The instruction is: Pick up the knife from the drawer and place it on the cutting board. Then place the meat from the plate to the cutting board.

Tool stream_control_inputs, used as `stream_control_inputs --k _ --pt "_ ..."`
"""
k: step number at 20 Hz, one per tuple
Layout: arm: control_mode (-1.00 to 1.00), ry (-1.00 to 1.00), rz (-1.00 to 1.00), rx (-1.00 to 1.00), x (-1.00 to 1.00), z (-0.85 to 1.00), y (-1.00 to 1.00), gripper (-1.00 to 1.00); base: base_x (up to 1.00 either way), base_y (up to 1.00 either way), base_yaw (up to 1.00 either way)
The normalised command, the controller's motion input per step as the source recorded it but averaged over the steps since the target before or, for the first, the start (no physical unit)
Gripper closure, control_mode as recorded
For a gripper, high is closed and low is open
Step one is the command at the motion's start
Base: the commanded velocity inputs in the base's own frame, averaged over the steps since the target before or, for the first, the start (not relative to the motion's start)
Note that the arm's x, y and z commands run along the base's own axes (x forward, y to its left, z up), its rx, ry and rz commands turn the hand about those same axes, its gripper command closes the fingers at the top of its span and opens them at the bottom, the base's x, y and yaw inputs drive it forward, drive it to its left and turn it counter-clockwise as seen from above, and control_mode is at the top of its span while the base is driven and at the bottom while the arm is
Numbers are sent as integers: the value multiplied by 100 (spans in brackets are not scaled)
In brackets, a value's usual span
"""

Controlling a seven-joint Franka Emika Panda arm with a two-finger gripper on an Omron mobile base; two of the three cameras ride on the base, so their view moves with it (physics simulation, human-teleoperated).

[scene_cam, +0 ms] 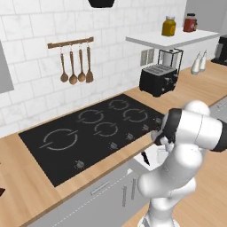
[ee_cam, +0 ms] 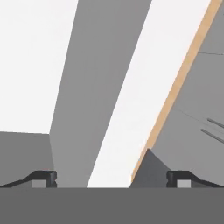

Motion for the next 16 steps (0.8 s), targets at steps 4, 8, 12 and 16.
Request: stream_control_inputs --k 4,8,12,16 --pt "-100 -2 1 0 -17 -39 -22 -100 0 0 0" --pt "-100 -2 2 0 -32 -15 -32 -100 0 0 0" --pt "-100 0 0 0 -97 -2 -81 -100 0 0 0" --pt "-100 -6 0 5 -99 2 -94 -100 0 0 0"
